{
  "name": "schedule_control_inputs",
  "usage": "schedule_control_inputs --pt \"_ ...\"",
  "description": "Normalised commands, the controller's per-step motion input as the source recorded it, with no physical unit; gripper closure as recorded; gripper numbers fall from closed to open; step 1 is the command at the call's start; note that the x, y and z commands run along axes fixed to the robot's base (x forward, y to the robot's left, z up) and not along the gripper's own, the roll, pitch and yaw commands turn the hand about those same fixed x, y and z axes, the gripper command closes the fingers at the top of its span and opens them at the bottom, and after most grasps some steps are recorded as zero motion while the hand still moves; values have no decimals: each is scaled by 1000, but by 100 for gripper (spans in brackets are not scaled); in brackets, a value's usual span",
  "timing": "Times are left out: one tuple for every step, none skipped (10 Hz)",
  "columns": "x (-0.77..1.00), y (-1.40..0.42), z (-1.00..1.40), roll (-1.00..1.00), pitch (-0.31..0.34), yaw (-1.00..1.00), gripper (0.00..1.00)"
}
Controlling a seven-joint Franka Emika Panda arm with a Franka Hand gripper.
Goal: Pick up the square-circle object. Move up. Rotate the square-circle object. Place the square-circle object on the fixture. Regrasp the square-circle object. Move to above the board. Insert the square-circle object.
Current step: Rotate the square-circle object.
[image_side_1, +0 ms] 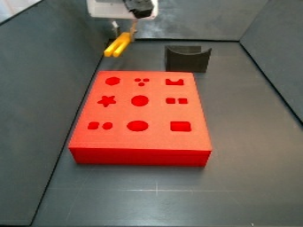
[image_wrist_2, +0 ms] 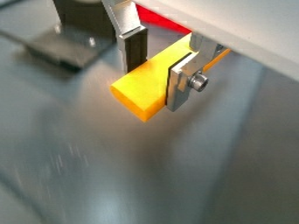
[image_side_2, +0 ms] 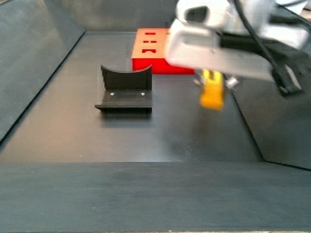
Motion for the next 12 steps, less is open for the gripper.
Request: schedule_control_inputs --pt "497 -225 639 22 73 36 100" --pt "296 -105 518 42 124 34 100" --pt "145 -66 407 70 136 33 100" --pt "55 -44 285 112 124 34 100" --pt "26 -25 189 136 135 33 100" --pt "0 0 0 0 0 -1000 100" --pt "3 4 -51 1 0 -1000 100" --pt "6 19 -49 -4 -3 -1000 100" --pt "13 21 -41 -5 -4 -1000 100" --pt "19 22 -31 -5 -4 -1000 100" --pt "23 22 -23 -5 -5 -1000 100" --pt "24 22 -21 -5 -5 -1000 100"
